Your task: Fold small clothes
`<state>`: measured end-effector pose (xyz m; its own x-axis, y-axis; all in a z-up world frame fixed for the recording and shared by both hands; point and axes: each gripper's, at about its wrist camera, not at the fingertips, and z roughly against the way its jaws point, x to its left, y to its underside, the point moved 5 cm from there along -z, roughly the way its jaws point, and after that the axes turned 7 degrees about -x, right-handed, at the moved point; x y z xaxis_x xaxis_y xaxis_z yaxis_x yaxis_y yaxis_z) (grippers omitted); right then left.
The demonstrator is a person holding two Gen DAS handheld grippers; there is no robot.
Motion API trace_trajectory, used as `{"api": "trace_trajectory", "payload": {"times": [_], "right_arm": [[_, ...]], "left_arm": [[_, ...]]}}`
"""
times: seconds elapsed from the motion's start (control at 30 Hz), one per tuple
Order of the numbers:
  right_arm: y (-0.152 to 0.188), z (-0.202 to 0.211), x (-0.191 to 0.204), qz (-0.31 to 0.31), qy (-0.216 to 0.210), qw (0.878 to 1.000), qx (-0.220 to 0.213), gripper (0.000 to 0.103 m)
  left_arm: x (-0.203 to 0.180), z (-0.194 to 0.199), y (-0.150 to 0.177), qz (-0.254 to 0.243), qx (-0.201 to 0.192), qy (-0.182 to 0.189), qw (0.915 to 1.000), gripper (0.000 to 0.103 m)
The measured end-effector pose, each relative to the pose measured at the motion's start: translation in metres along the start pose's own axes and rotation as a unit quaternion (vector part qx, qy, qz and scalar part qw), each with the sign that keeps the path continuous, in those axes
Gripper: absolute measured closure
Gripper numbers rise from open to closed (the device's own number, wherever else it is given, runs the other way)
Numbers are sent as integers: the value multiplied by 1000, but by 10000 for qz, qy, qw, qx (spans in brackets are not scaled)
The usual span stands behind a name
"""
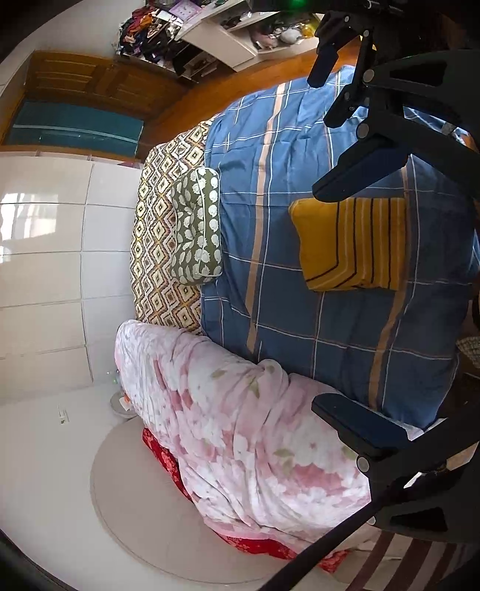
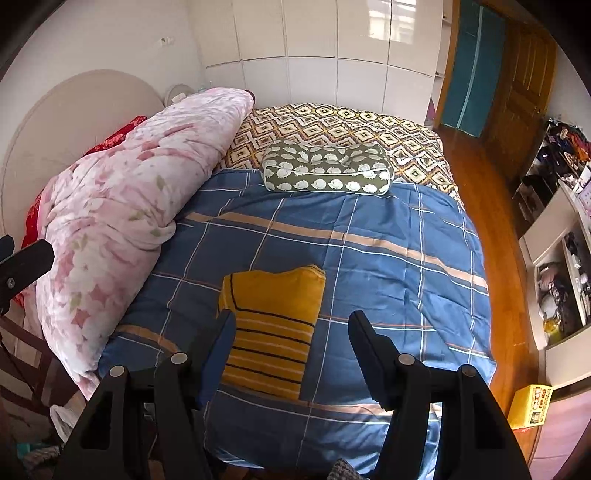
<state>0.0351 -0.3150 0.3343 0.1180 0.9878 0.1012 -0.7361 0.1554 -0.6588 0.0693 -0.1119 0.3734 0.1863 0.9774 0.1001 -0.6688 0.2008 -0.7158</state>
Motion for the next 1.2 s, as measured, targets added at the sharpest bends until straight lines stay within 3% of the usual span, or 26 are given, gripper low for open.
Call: {"api": "trace_trajectory", "payload": {"times": [0.67, 1.2], "right_arm": [[18, -6, 6, 99, 78, 9993, 356, 35], [22, -11, 4, 94, 153, 9985, 509, 34]], "left_arm": [[2, -15, 26, 166, 574, 195, 9980, 0], [-3, -18, 30, 150, 699, 370, 9968, 0]]}}
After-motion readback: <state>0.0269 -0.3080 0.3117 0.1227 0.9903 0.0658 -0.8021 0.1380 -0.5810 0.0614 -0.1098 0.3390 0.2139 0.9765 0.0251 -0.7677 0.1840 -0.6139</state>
